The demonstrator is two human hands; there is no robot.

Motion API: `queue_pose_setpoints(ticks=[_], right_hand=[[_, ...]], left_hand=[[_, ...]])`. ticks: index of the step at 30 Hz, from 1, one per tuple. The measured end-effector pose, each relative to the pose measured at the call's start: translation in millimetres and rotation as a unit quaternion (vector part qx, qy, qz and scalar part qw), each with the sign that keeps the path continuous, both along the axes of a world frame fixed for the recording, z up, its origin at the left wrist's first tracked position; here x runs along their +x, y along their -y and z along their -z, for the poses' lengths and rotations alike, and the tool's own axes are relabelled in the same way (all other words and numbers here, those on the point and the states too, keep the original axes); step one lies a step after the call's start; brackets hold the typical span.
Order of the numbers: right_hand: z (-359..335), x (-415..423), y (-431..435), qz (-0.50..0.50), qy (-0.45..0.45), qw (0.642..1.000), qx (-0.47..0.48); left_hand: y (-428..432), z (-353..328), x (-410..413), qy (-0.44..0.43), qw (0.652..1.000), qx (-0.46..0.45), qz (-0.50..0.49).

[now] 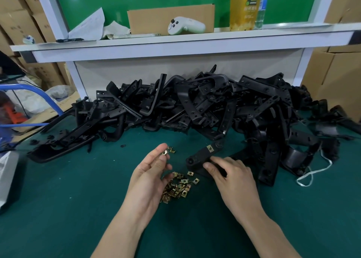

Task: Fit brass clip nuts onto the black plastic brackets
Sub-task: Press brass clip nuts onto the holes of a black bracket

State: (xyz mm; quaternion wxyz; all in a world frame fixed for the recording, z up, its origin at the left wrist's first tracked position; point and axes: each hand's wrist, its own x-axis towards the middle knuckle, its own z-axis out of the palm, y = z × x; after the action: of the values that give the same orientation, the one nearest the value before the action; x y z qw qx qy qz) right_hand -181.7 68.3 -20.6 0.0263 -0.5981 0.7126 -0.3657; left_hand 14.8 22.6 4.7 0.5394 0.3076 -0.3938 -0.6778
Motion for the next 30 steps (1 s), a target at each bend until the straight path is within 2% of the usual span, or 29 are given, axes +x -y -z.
queue_pose_setpoints(ticks=[10, 17, 21, 27, 30], right_hand=[[0, 0, -1, -0.002, -0.001, 1.000, -0.006], [0, 2, -1, -0.007, 0.009, 1.000, -0.004], [-1, 3, 0, -0.029, 0.007, 1.000, 0.002], [-1, 7, -1, -0.061, 0.020, 0.998, 0.003], [-1, 7, 0, -0.063, 0.016, 0.998, 0.002]], left_hand=[[4, -2, 1, -0.057, 0.997, 0.045, 0.033], [2, -3, 0, -0.042, 0.998, 0.047, 0.017], [0, -2, -1, 0.021, 1.000, 0.016, -0.007], [-9, 0, -9, 0.205, 0.972, -0.095, -0.061], [-11, 1, -12, 0.230, 0.965, -0.111, -0.062]])
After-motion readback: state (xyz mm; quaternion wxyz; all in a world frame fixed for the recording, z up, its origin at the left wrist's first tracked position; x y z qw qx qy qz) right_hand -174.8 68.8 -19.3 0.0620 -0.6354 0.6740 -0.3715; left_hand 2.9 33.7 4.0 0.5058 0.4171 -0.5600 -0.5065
